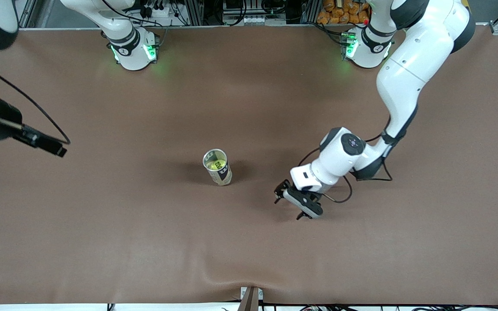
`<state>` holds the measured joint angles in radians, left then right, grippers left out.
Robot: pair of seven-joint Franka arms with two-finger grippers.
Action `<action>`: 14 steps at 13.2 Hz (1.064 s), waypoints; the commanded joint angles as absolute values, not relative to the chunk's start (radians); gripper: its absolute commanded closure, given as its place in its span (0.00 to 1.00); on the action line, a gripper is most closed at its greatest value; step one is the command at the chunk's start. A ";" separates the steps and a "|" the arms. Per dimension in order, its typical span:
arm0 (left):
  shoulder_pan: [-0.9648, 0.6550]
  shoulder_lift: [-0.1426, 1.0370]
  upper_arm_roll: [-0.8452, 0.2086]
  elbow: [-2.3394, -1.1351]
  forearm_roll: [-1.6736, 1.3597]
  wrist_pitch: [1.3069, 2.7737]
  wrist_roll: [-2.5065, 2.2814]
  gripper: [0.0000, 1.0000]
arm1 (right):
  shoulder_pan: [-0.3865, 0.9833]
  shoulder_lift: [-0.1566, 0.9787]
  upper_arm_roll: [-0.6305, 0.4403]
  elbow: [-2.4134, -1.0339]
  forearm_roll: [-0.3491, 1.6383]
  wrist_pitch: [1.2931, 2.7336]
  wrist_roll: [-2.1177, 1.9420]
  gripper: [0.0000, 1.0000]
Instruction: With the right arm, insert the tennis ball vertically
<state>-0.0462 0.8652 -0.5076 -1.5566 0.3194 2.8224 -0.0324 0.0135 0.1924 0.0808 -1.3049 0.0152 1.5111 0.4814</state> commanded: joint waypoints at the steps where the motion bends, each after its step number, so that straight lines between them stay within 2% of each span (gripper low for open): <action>1: -0.038 0.822 -0.522 -1.444 0.298 2.572 -0.090 0.00 | -0.021 0.072 0.091 -1.460 0.006 1.531 0.382 0.00; 5: 0.029 0.706 -0.522 -1.424 0.204 2.328 -0.098 0.00 | -0.029 -0.003 0.078 -1.547 0.006 1.516 0.273 0.00; 7: 0.052 0.611 -0.517 -1.424 0.135 2.223 -0.106 0.00 | -0.038 -0.043 0.074 -1.603 0.011 1.535 0.244 0.00; 12: 0.147 0.412 -0.517 -1.404 0.089 1.883 -0.106 0.00 | -0.029 -0.074 0.075 -1.624 0.011 1.525 0.241 0.00; 14: 0.181 0.332 -0.514 -1.404 0.080 1.806 -0.106 0.00 | -0.026 -0.080 0.077 -1.641 0.012 1.535 0.238 0.00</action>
<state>0.1530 0.4091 -0.5149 -1.3788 0.1050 1.8604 -0.0888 -0.0181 -0.0409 0.0678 -1.5929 0.0153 1.5144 0.2546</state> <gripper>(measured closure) 0.000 0.000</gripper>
